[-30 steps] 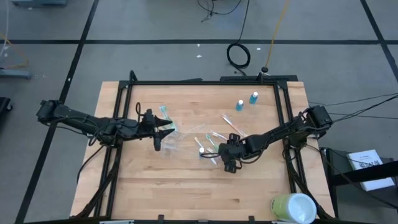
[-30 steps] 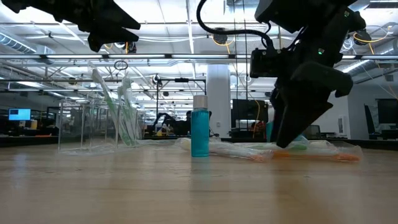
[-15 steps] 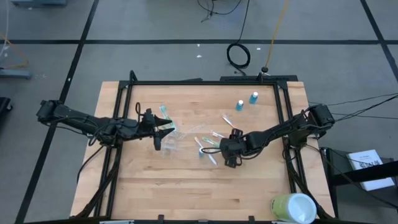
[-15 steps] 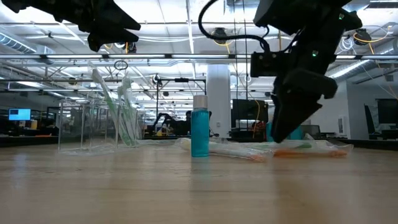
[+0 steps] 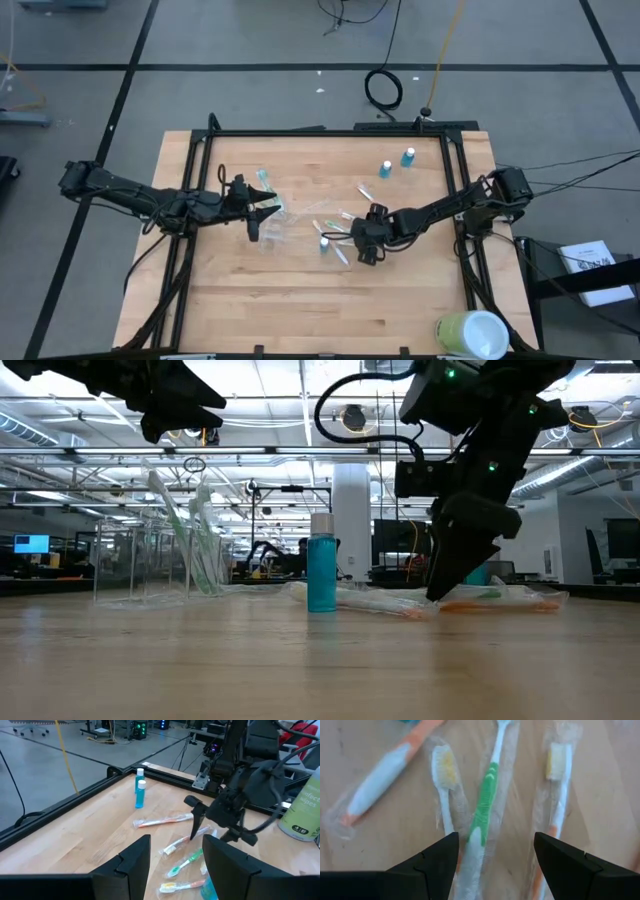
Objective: Pick & Place toothbrushing station
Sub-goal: Put the green toothbrush into the top section of the transparent organizer
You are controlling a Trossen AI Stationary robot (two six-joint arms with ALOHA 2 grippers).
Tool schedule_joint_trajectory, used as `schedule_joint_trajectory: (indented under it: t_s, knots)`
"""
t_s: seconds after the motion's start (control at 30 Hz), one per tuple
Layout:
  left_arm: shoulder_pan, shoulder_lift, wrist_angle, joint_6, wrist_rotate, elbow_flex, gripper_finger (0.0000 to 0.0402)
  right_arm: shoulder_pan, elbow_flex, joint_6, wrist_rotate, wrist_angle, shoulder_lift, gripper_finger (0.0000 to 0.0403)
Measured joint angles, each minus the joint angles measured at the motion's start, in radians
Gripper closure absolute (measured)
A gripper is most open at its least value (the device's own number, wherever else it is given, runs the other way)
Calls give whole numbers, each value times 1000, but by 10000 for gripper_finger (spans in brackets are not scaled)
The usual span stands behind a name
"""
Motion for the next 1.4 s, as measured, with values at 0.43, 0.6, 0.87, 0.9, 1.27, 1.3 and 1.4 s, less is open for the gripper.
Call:
schedule_joint_trajectory:
  t_s: [0.43, 0.6, 0.87, 0.9, 1.27, 1.3, 1.4]
  knots:
    - [0, 0, 0, 0, 0, 0, 220, -17, -40, 6, -37, 11, -2, 159]
    - [0, 0, 0, 0, 0, 0, 220, -17, -41, 4, -60, 22, -2, 200]
    - [0, 0, 0, 1, 0, 0, 220, -16, -42, 3, -65, 22, -2, 272]
    - [0, 0, 0, 1, 0, 0, 220, -16, -42, 3, -65, 22, -2, 278]
    - [0, 0, 0, -1, 0, 0, 220, -16, -44, 3, -61, 21, -52, 331]
    - [0, 0, 0, -1, 0, 0, 220, -16, -44, 3, -61, 21, -56, 335]
    - [0, 0, 0, -1, 1, 0, 220, -16, -44, 3, -61, 29, -61, 349]
